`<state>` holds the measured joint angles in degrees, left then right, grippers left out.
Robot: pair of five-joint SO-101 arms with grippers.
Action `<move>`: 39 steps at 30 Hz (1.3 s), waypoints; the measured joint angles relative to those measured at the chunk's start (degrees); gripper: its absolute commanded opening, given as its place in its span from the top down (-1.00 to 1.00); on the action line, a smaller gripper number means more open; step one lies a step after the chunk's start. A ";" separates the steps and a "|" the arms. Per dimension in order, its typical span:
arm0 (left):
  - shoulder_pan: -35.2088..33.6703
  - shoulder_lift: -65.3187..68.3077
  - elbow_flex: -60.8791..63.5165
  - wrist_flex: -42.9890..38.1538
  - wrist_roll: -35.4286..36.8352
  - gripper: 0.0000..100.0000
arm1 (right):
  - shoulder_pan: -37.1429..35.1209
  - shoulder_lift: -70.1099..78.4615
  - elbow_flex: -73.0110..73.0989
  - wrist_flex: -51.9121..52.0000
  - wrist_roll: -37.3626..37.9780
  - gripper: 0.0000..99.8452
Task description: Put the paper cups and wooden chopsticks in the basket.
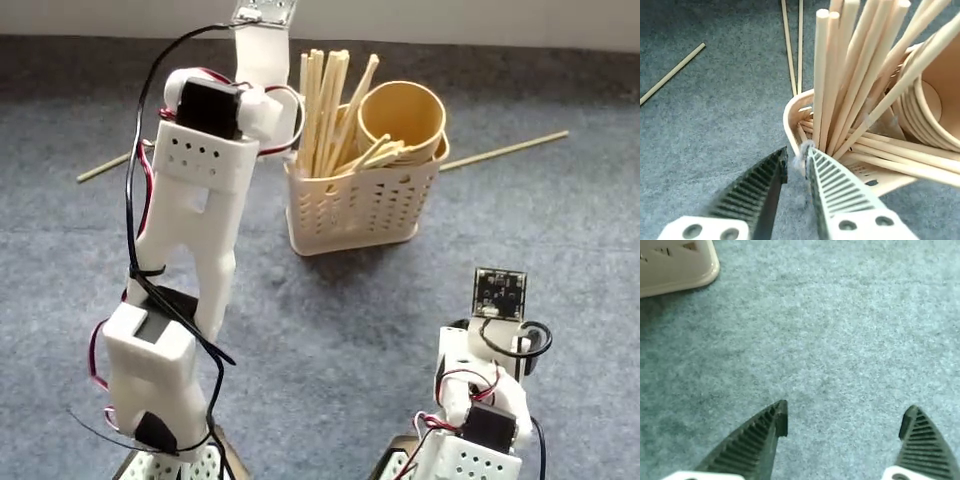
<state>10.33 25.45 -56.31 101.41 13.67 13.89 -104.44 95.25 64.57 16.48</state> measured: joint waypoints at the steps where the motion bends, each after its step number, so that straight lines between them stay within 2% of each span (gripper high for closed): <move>1: -0.35 -0.18 -0.09 0.00 0.00 0.80 | 0.00 0.00 0.00 0.00 0.00 0.31; 13: -0.53 6.51 -0.18 -0.44 -1.49 0.80 | -0.35 0.00 0.00 0.00 0.00 0.31; 24: -0.53 17.93 -0.53 -11.43 -1.49 0.80 | -0.35 0.00 0.00 0.00 0.00 0.31; 27: -0.88 18.55 -0.97 -12.31 -1.49 0.80 | -0.35 0.00 0.00 0.00 0.00 0.31; 34: -1.41 16.97 -7.56 -11.16 -1.49 0.55 | -0.35 0.00 0.00 0.00 0.00 0.31; 39: -3.08 12.66 -17.49 -6.86 -1.49 0.50 | -0.35 0.00 0.00 0.00 0.00 0.31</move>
<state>7.25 38.11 -73.80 94.55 12.18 13.54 -104.44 95.25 64.57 16.48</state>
